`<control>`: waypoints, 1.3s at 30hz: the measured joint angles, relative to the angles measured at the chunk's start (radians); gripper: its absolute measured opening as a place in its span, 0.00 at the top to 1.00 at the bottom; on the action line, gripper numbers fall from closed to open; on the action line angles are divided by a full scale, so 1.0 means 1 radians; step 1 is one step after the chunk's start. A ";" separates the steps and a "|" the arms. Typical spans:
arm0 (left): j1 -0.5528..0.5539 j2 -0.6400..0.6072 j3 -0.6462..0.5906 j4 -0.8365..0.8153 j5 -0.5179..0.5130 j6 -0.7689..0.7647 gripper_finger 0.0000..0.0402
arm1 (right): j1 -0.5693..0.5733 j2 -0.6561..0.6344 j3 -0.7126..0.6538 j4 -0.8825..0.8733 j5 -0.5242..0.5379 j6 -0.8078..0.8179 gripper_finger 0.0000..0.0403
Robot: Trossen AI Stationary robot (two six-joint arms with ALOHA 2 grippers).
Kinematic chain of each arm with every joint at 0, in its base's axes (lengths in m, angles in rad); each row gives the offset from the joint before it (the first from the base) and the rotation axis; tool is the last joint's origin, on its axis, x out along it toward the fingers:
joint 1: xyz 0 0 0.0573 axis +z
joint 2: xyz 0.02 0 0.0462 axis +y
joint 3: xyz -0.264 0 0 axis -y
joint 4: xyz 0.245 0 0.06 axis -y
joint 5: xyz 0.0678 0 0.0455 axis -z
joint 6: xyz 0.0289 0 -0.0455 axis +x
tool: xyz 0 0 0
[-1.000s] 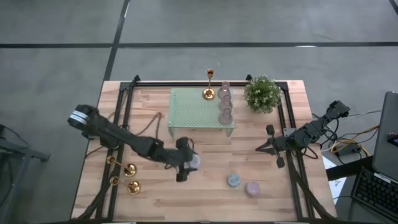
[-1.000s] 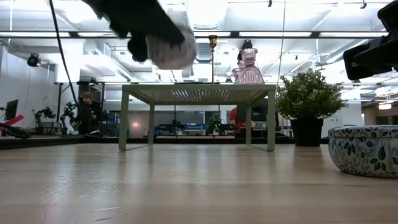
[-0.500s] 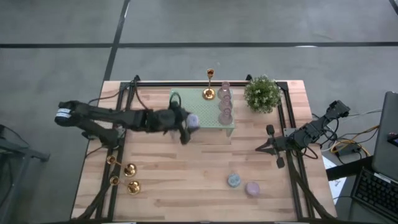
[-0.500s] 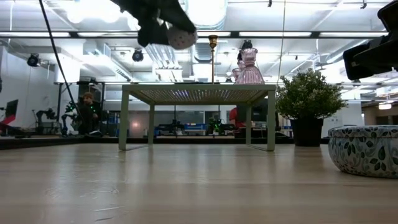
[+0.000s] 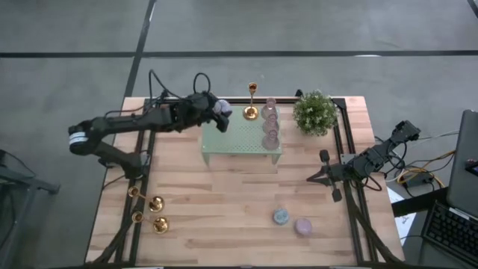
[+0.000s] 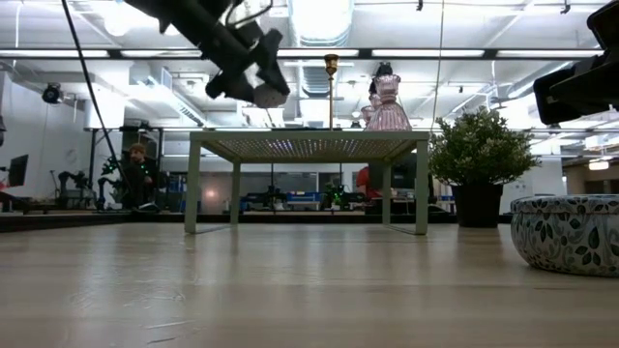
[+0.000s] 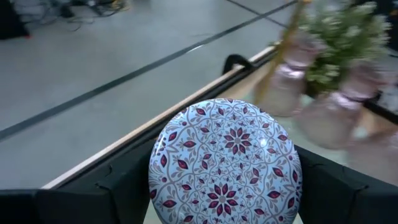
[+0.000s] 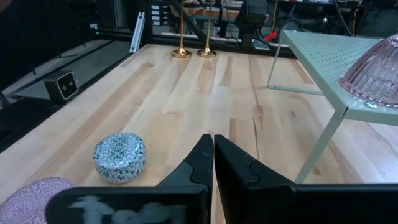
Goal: Pick & Place candle stick holders
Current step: Put the white scented candle on the shelf
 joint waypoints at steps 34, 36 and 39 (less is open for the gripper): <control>0.072 0.338 0.317 -0.404 0.064 0.014 0.22 | 0.000 0.000 0.000 0.000 0.000 -0.001 0.98; 0.072 0.339 0.317 -0.408 0.066 0.014 0.22 | 0.000 0.000 0.000 0.000 0.000 -0.003 0.98; 0.072 0.339 0.309 -0.404 0.070 0.014 0.22 | 0.000 0.000 0.000 0.000 0.000 -0.003 0.98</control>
